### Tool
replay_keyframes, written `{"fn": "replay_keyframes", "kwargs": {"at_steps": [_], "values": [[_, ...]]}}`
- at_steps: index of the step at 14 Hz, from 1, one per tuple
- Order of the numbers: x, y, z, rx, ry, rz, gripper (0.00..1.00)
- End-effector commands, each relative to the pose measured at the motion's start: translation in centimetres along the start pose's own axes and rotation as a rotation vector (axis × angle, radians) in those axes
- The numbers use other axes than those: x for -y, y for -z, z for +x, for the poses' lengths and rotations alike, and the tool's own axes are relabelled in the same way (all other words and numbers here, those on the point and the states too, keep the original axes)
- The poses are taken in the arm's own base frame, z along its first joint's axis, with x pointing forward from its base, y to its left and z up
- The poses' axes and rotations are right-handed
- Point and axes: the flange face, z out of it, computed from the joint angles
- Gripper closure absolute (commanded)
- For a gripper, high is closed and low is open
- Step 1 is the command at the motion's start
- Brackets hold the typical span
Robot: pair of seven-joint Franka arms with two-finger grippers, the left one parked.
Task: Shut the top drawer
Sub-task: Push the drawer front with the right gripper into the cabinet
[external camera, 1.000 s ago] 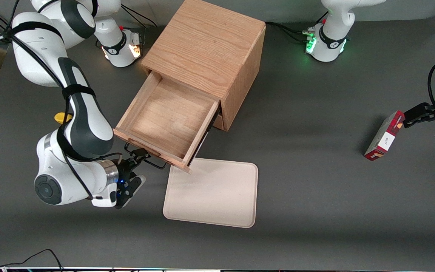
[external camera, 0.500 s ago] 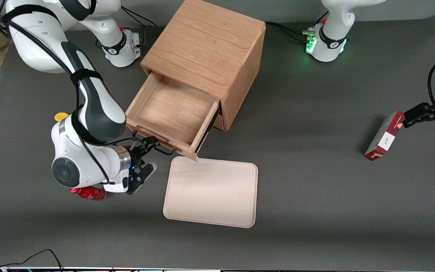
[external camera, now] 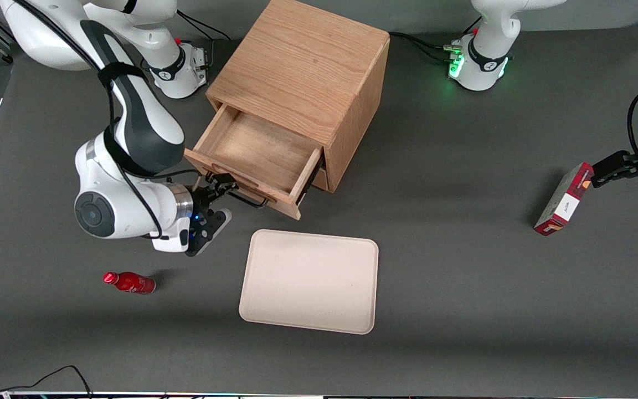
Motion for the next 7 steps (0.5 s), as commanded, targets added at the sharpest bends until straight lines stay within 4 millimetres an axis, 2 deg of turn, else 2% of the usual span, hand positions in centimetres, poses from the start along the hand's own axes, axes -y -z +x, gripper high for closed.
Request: {"fn": "replay_keyframes", "kwargs": {"at_steps": [1,7], "values": [[2.2,-1.5,-2.5,-0.012,-0.028,0.008,0.0],[4.4,-3.6,-4.0,-0.045,-0.045,0.047,0.0]]}}
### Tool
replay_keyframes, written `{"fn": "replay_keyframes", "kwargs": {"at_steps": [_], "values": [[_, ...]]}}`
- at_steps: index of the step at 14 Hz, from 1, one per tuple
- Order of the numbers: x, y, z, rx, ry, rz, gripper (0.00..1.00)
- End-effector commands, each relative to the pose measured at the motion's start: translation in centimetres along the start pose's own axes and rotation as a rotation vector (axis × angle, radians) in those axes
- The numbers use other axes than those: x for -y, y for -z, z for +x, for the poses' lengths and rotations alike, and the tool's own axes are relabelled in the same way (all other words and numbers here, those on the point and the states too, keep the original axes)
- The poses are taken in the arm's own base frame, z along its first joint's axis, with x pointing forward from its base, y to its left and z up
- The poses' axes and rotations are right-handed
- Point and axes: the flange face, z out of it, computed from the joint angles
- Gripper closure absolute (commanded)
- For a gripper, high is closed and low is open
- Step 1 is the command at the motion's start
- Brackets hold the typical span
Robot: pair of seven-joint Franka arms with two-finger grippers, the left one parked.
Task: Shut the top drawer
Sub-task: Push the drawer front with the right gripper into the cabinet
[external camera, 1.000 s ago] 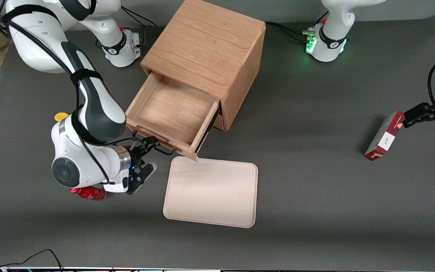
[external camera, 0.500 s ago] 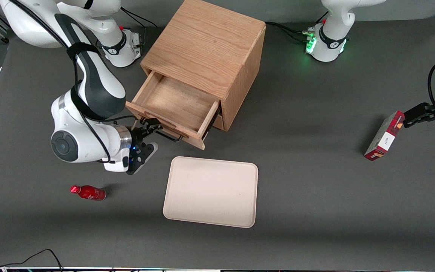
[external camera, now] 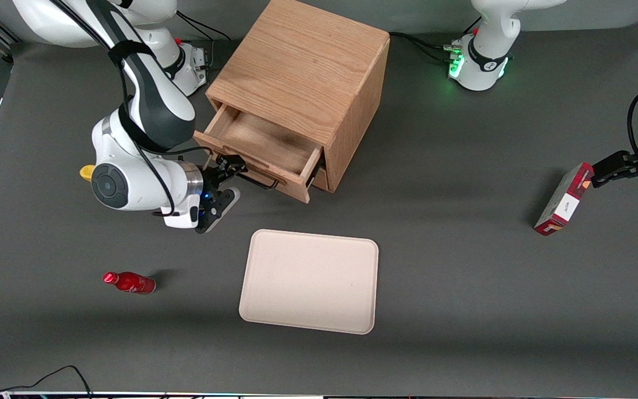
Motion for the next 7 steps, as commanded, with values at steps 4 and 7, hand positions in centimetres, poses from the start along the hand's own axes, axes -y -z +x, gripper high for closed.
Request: {"fn": "replay_keyframes", "kwargs": {"at_steps": [4,7], "values": [[4.9,-3.0,-1.9,-0.032,-0.075,-0.002,0.0],[7.0,-4.0,-2.8,-0.037,-0.089,0.006,0.0]]}}
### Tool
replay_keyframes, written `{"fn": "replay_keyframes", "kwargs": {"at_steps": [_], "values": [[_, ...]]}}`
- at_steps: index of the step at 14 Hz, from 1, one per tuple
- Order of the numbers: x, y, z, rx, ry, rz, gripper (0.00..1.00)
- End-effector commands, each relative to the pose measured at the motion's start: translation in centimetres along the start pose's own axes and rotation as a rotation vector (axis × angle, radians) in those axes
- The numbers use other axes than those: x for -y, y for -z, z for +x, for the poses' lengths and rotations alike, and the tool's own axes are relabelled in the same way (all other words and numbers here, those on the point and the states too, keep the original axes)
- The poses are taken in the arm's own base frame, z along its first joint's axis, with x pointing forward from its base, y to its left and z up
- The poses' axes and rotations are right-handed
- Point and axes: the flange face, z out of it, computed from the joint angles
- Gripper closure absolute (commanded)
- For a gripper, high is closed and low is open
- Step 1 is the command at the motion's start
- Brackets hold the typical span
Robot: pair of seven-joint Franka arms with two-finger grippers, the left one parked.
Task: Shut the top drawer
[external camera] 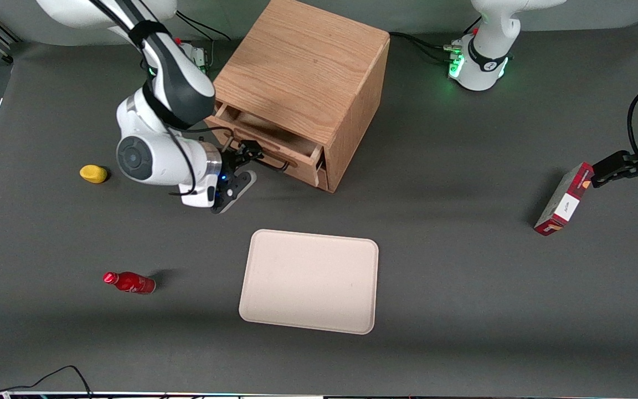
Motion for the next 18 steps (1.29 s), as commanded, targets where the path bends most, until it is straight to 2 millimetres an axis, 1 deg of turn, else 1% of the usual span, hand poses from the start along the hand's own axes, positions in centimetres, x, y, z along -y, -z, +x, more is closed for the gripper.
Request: {"fn": "replay_keyframes", "kwargs": {"at_steps": [1,2,4,6,8,10,12,13,14,16,17,18], "values": [[2.0,-0.3,-2.4,-0.02,-0.036,0.018,0.0],[2.4,-0.3,-2.9,-0.023,-0.038,0.012,0.0],[3.8,-0.8,-4.0,-0.023,-0.04,0.029,0.0],[4.4,-0.9,-4.8,-0.022,-0.04,0.021,0.0],[5.4,-1.3,-5.4,-0.024,-0.039,0.037,0.0],[5.4,-1.1,-5.1,-0.027,-0.037,0.043,0.0],[5.5,0.6,-4.1,-0.052,-0.009,0.011,0.0],[5.8,2.1,-3.7,-0.066,0.016,-0.031,0.0],[6.3,4.0,-3.2,-0.083,0.038,-0.058,0.0],[7.3,7.4,-3.0,-0.091,0.065,-0.077,0.0],[7.4,9.5,-2.9,-0.095,0.082,-0.118,0.0],[7.8,12.0,-3.0,-0.103,0.1,-0.158,0.0]]}}
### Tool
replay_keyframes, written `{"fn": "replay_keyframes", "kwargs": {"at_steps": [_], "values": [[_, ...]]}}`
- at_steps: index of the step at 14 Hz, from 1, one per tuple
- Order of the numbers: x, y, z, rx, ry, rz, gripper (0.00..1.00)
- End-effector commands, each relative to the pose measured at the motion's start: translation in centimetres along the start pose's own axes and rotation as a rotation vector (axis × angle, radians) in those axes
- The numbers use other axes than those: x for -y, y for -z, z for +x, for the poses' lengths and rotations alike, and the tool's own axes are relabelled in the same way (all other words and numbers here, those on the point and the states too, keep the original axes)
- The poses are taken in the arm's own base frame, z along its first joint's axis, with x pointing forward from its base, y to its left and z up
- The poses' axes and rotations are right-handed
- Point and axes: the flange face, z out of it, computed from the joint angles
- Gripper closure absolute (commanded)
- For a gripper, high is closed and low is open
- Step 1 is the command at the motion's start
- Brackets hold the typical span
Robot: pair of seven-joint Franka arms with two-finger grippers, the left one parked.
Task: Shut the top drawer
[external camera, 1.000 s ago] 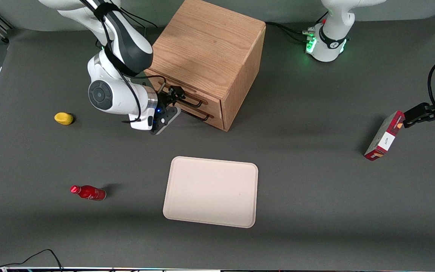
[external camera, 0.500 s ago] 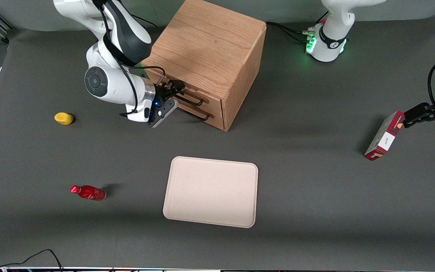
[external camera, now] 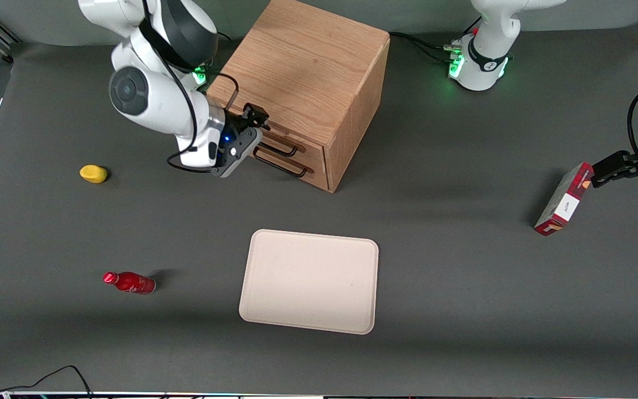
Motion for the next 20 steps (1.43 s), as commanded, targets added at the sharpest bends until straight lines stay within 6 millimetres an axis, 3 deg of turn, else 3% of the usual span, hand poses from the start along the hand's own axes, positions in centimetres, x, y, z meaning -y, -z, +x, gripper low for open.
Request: {"fn": "replay_keyframes", "kwargs": {"at_steps": [1,2,4,6,8,10,12,15,18,20], "values": [[0.5,7.0,0.2,-0.011,0.025,-0.08,0.0],[0.9,10.0,-0.3,-0.023,-0.01,-0.087,0.0],[3.6,16.6,-2.3,-0.072,-0.199,-0.185,0.0],[6.4,22.4,-5.6,-0.145,-0.445,-0.288,0.0],[5.1,27.0,-9.3,-0.21,-0.682,-0.387,0.0],[2.0,31.0,-13.6,-0.28,-0.81,-0.411,0.0],[-1.6,31.0,-15.5,-0.246,-0.9,-0.394,0.0],[-8.4,27.9,-16.0,-0.232,-0.988,-0.382,0.0],[-12.9,23.5,-15.6,-0.244,-1.005,-0.363,0.0],[-13.2,23.1,-15.5,-0.24,-0.993,-0.363,0.0]]}}
